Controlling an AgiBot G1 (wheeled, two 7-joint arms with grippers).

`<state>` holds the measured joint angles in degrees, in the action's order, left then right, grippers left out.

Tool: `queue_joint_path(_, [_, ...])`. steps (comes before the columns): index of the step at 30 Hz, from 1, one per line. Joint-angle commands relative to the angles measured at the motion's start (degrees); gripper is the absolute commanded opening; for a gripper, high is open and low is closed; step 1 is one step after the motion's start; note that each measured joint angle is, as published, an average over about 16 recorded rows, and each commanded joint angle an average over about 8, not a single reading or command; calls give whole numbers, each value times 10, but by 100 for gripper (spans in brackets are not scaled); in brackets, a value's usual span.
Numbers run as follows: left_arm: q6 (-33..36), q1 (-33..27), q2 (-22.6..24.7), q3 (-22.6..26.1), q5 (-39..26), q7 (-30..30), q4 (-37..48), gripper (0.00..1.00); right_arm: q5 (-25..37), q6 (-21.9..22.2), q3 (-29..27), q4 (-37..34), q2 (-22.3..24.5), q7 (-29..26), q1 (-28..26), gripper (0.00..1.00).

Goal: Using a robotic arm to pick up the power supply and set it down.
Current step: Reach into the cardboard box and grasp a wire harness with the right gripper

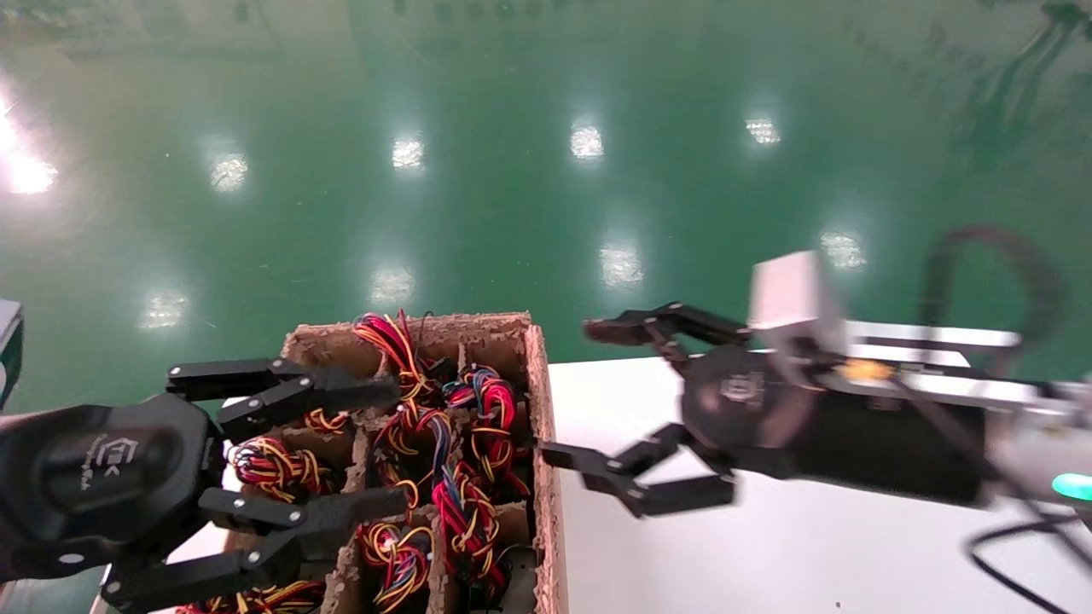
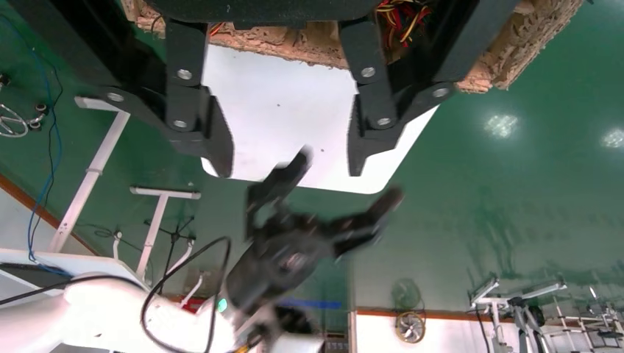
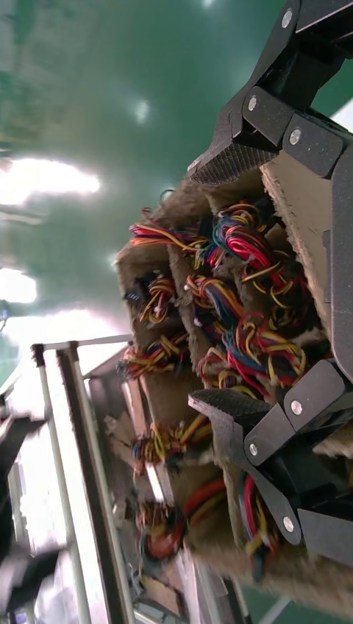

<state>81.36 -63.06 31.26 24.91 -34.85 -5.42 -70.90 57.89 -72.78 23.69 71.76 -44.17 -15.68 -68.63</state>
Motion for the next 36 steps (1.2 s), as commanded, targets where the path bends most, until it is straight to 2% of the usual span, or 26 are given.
queue_joint_path(1, [0, 0, 0, 0, 0, 0, 0, 0, 25, 15, 16, -5, -21, -10, -11, 100])
queue_joint_path(5, [0, 0, 0, 0, 0, 0, 0, 0, 72, 35, 46, -41, -69, -10, -32, 100])
queue_joint_path(7, [0, 0, 0, 0, 0, 0, 0, 0, 94, 43, 60, -64, -91, -8, -42, 90])
queue_joint_path(8, [0, 0, 0, 0, 0, 0, 0, 0, 105, 47, 67, -76, -101, -7, -48, 81])
queue_joint_path(13, [0, 0, 0, 0, 0, 0, 0, 0, 137, 54, 88, -127, -140, 3, -68, 18])
queue_joint_path(14, [0, 0, 0, 0, 0, 0, 0, 0, 140, 55, 90, -135, -144, 5, -71, 9])
queue_joint_path(16, [0, 0, 0, 0, 0, 0, 0, 0, 143, 55, 93, -148, -152, 9, -75, 0])
queue_joint_path(36, [0, 0, 0, 0, 0, 0, 0, 0, 145, 49, 95, -181, -152, 27, -72, 0])
